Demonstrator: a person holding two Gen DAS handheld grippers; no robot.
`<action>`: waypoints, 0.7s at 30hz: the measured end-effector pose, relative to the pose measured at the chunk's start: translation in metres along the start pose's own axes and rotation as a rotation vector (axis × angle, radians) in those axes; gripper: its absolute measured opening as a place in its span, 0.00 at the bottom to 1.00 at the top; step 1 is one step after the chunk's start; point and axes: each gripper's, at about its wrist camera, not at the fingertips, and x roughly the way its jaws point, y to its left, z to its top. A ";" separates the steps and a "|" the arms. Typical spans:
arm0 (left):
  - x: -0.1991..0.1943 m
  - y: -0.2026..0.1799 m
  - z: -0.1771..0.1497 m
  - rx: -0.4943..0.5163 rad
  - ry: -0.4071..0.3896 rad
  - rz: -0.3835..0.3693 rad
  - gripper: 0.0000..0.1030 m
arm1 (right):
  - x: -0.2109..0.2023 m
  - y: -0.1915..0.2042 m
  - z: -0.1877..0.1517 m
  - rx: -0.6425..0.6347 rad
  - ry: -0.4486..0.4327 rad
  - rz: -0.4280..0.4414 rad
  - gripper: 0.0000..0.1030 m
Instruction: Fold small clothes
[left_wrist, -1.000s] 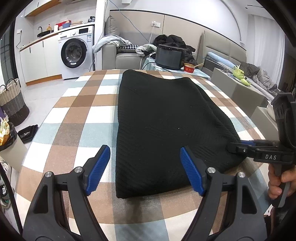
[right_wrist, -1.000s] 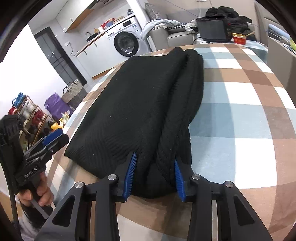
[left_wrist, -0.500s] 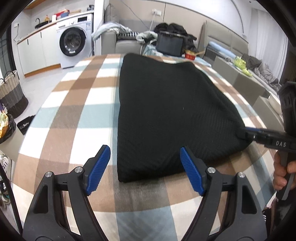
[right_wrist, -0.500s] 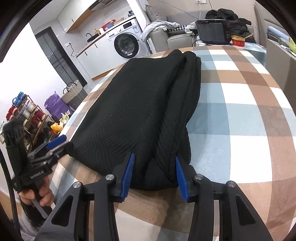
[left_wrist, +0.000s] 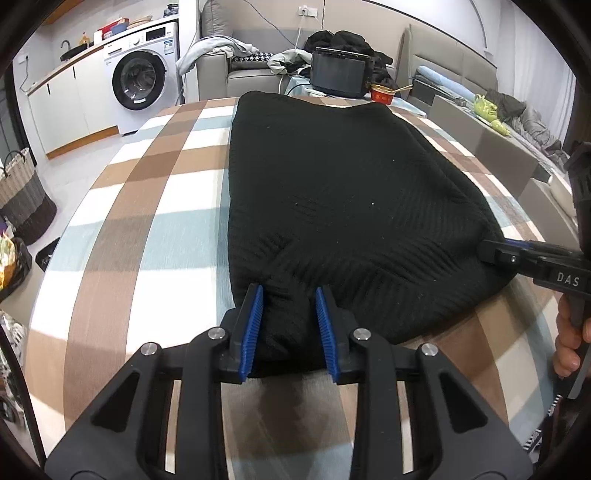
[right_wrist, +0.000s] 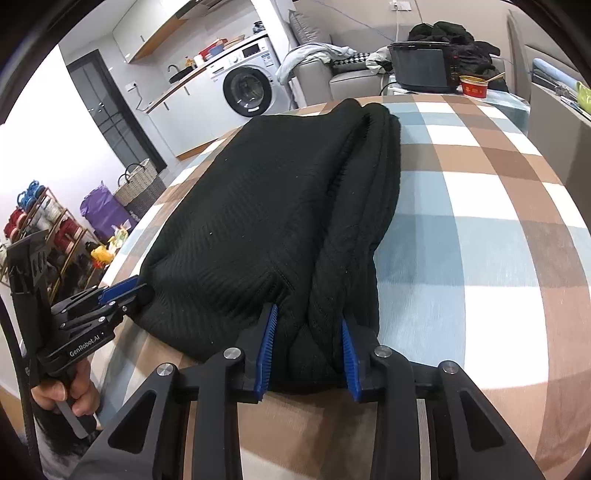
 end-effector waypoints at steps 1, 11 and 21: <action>0.002 0.000 0.003 0.001 -0.002 0.003 0.26 | 0.003 -0.001 0.003 0.002 -0.002 -0.004 0.31; -0.017 0.002 0.004 -0.006 -0.101 0.029 0.74 | -0.026 0.006 -0.006 -0.082 -0.106 -0.095 0.83; -0.072 -0.005 -0.007 0.013 -0.334 0.031 0.99 | -0.071 0.020 -0.018 -0.171 -0.296 -0.071 1.00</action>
